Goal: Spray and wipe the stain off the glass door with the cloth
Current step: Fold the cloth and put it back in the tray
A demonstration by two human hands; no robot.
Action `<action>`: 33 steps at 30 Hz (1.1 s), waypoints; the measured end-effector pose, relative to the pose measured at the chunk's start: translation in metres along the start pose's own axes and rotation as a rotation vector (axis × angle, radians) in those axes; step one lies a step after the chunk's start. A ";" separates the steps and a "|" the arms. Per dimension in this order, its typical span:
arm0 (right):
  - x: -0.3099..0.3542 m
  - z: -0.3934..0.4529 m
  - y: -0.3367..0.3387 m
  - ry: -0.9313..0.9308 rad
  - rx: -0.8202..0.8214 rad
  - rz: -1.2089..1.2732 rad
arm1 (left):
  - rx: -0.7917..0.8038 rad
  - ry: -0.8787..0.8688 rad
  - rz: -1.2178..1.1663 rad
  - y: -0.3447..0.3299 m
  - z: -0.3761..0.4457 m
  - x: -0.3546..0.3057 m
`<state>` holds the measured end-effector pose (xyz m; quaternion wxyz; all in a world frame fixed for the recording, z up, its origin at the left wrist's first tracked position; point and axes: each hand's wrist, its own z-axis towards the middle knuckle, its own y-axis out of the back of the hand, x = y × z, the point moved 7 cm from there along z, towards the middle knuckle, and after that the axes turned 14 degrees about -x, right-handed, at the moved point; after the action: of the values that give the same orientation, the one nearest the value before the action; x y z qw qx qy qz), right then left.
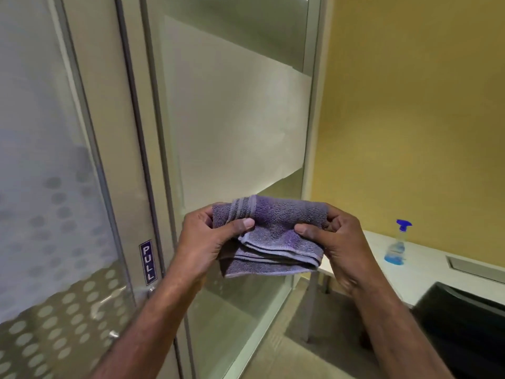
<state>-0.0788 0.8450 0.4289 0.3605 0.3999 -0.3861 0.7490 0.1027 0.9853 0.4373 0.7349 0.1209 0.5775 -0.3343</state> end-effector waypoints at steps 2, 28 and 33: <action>-0.003 0.015 0.019 0.016 -0.041 -0.008 | 0.061 0.003 0.001 -0.025 0.015 0.013; -0.111 0.335 0.231 -0.008 -0.539 -0.244 | 0.579 0.304 -0.123 -0.400 0.296 0.247; -0.147 0.402 0.297 -0.042 -0.574 -0.258 | 0.585 0.356 -0.109 -0.478 0.329 0.300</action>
<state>-0.1405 0.3317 0.3676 0.5426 0.3427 -0.5353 0.5492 0.0865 0.3369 0.3580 0.5378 0.3517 0.5821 -0.4982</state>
